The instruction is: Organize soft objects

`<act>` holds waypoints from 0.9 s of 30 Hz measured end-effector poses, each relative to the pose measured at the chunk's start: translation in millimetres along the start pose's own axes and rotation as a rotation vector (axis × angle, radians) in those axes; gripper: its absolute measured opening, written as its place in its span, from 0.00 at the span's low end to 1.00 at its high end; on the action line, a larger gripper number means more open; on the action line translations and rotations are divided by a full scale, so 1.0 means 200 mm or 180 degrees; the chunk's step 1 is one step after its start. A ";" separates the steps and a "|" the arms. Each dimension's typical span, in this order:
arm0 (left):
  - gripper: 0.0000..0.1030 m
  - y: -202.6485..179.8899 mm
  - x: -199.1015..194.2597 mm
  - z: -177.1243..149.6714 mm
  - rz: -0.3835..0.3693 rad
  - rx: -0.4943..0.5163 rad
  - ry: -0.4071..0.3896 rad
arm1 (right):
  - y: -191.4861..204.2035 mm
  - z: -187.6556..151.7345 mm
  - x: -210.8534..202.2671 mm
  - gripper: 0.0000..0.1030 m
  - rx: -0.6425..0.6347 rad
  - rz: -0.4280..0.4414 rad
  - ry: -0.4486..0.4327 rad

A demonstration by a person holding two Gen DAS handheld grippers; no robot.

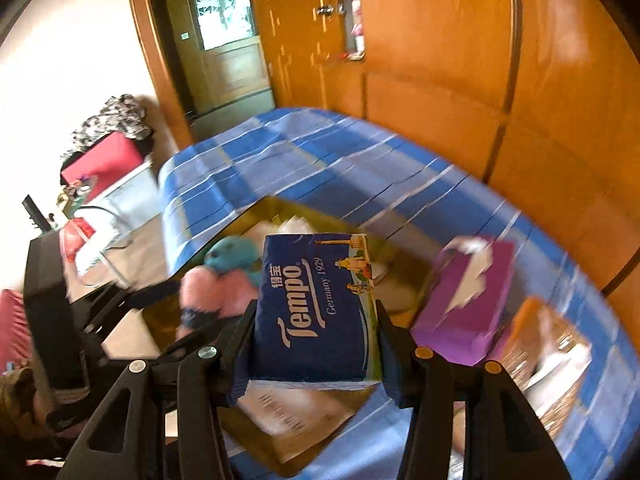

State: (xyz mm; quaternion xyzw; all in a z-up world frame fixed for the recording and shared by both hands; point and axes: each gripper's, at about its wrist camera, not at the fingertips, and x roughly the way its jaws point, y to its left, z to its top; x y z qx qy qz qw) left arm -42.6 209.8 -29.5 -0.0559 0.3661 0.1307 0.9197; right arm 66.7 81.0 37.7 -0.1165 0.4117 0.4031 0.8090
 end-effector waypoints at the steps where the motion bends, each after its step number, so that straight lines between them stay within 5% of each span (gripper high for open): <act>1: 0.65 0.00 0.00 0.00 0.0010 -0.0005 -0.0006 | 0.02 -0.03 0.02 0.51 -0.0013 0.0009 0.0029; 22: 0.71 0.08 -0.01 0.01 0.0173 -0.0178 -0.0086 | 0.07 -0.18 0.54 0.51 -0.0195 -0.0662 0.0416; 27: 0.75 0.07 -0.02 0.01 0.0182 -0.0168 -0.0096 | 0.08 -0.21 0.47 0.65 -0.0169 -0.0675 0.0248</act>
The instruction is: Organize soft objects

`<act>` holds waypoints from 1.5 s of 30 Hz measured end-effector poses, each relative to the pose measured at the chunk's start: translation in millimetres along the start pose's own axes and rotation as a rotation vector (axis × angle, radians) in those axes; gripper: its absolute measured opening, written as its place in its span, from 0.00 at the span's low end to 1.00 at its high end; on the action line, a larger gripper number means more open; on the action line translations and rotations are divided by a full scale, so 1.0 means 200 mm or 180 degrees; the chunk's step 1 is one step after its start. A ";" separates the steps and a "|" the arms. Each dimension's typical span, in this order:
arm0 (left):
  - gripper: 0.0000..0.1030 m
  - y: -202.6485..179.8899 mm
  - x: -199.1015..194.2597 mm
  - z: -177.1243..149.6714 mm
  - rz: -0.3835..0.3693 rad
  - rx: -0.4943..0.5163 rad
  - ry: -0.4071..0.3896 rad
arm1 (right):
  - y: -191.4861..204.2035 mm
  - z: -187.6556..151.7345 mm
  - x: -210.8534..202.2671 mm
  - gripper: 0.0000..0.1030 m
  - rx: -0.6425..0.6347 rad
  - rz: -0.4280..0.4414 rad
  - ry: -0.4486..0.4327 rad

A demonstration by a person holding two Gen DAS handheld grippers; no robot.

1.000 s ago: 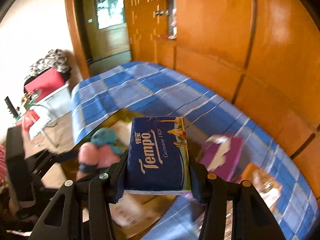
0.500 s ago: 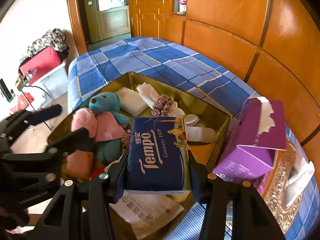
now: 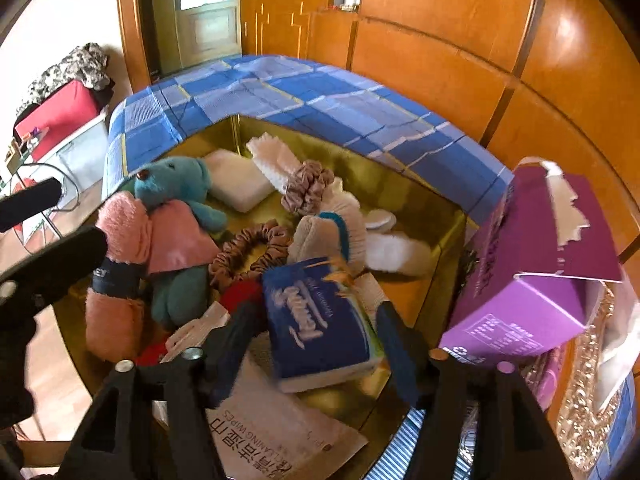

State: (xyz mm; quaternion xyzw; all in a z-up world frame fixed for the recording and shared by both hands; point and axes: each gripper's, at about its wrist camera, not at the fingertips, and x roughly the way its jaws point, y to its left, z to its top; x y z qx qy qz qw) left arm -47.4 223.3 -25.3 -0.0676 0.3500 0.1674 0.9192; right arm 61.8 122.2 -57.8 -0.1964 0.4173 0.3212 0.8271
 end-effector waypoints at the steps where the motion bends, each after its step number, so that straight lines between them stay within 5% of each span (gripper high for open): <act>1: 0.75 0.00 0.00 0.00 0.0000 -0.0002 0.0002 | 0.00 0.00 -0.02 0.65 0.0008 -0.0014 -0.0041; 15: 0.85 -0.09 -0.09 0.00 -0.0001 0.0029 -0.0174 | -0.08 -0.17 -0.39 0.65 0.0712 -0.0627 -0.0696; 25: 0.98 -0.18 -0.19 -0.02 0.0006 0.0056 -0.0333 | -0.15 -0.28 -0.48 0.65 0.0953 -0.0807 -0.0810; 45: 1.00 -0.20 -0.21 -0.04 0.0003 0.0038 -0.0341 | -0.18 -0.33 -0.52 0.65 0.1034 -0.0840 -0.0817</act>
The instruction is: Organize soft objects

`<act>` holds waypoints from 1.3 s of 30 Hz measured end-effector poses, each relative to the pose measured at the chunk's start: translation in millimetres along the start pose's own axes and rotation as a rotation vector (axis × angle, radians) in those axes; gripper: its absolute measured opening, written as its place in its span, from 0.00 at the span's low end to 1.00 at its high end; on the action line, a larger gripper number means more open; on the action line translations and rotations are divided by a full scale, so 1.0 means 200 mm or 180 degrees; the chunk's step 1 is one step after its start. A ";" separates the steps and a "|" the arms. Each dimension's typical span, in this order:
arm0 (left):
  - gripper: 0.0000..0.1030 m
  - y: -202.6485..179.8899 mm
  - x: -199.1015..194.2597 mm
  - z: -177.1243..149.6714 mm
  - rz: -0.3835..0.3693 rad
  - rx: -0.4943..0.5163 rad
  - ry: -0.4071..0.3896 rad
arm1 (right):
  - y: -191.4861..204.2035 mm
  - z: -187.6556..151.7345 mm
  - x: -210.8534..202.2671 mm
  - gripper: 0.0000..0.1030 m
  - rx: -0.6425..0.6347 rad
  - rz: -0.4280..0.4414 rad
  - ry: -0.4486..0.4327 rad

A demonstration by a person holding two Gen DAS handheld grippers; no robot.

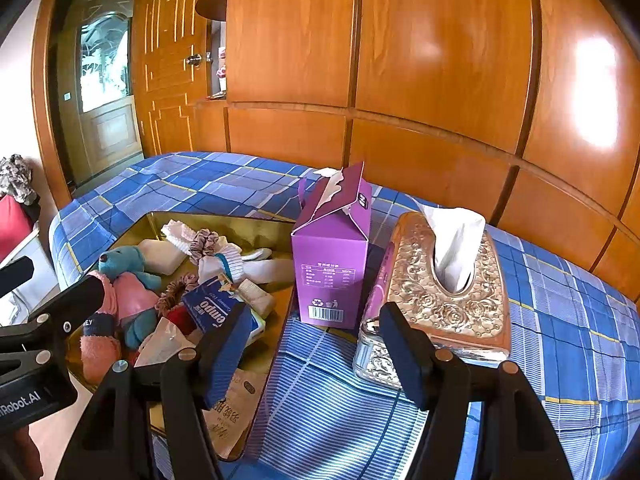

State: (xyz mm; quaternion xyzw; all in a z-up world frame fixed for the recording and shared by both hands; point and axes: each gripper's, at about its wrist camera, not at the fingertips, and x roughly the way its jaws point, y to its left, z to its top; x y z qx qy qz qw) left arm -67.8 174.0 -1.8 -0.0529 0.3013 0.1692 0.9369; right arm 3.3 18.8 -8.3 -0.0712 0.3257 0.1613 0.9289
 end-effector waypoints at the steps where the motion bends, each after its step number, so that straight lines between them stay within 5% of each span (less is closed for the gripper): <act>1: 1.00 0.00 0.00 0.00 0.0001 0.0000 0.0002 | 0.00 0.00 0.00 0.65 -0.0001 0.0006 0.0003; 39: 1.00 0.00 0.01 -0.01 0.0061 0.0027 0.0047 | 0.00 0.00 0.00 0.65 -0.0001 0.0018 0.0013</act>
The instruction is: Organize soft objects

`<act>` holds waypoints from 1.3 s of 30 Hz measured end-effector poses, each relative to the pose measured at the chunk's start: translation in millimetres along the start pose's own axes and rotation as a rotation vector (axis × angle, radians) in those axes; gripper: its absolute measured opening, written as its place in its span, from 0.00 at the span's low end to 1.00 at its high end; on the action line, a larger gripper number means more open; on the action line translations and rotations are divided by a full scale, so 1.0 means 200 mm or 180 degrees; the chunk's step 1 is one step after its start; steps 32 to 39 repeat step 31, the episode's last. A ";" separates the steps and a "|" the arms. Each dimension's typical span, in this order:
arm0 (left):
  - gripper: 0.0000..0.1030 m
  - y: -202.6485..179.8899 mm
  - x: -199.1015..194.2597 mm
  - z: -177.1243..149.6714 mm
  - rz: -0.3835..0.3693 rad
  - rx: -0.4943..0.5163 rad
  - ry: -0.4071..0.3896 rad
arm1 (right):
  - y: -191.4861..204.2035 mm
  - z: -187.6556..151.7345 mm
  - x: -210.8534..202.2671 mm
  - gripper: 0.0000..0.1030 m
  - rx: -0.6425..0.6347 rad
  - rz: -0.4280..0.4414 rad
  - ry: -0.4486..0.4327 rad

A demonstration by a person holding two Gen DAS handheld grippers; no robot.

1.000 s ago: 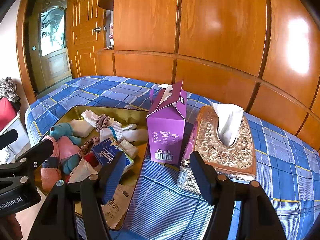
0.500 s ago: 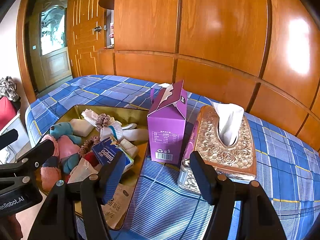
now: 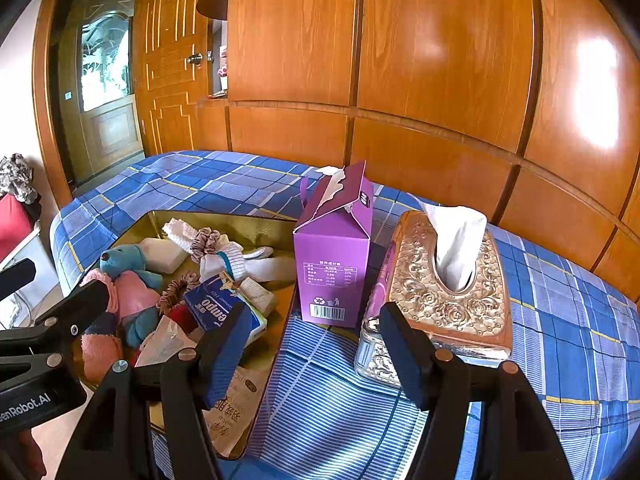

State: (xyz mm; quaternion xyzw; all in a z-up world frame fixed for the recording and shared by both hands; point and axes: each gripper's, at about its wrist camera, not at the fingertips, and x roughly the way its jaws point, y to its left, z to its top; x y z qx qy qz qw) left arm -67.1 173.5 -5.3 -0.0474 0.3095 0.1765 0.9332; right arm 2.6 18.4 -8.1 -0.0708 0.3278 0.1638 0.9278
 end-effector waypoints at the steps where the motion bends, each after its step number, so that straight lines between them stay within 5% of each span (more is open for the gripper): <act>1: 1.00 0.00 0.00 0.00 0.0004 -0.0002 -0.0002 | 0.00 0.00 0.00 0.65 -0.0004 -0.0002 0.0002; 39: 1.00 0.01 -0.01 0.00 -0.0020 -0.0017 -0.0060 | 0.01 -0.01 -0.01 0.65 -0.0050 -0.0036 -0.0035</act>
